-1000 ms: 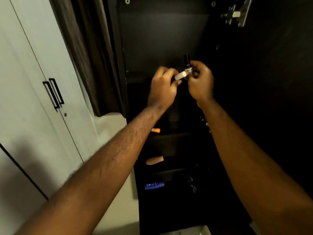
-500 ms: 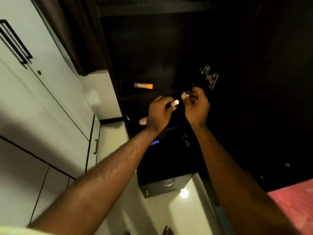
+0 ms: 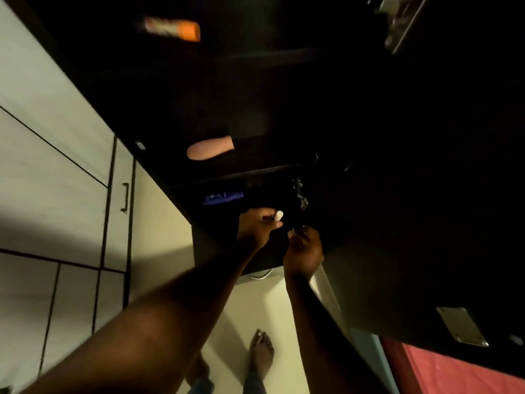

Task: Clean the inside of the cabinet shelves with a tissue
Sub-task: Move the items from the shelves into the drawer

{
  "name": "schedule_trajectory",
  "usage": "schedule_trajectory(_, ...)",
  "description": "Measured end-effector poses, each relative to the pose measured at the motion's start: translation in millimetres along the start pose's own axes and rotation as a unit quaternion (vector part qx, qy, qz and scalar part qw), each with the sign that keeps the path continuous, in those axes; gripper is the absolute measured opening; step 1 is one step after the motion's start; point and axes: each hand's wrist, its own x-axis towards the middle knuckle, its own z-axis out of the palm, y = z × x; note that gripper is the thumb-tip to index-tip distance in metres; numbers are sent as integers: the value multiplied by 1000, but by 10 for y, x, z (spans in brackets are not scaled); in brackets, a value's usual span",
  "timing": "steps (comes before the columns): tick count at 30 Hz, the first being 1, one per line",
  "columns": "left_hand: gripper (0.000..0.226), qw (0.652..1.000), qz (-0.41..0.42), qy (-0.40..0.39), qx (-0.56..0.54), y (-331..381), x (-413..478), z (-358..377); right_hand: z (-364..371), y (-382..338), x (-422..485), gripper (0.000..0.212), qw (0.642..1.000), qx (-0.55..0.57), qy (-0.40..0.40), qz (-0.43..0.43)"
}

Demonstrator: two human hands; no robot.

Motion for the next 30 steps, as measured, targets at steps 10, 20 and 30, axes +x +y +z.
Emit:
schedule_trajectory(10,37,999,-8,-45,2,-344,420,468,356,584,198,25,994,-11,76,84)
schedule_trajectory(20,34,995,11,-96,33,-529,545,793,417,858,341,18,980,-116,138,86)
schedule_trajectory(30,31,985,42,-134,103,-604,651,1011,463,996,386,21,979,-64,177,81)
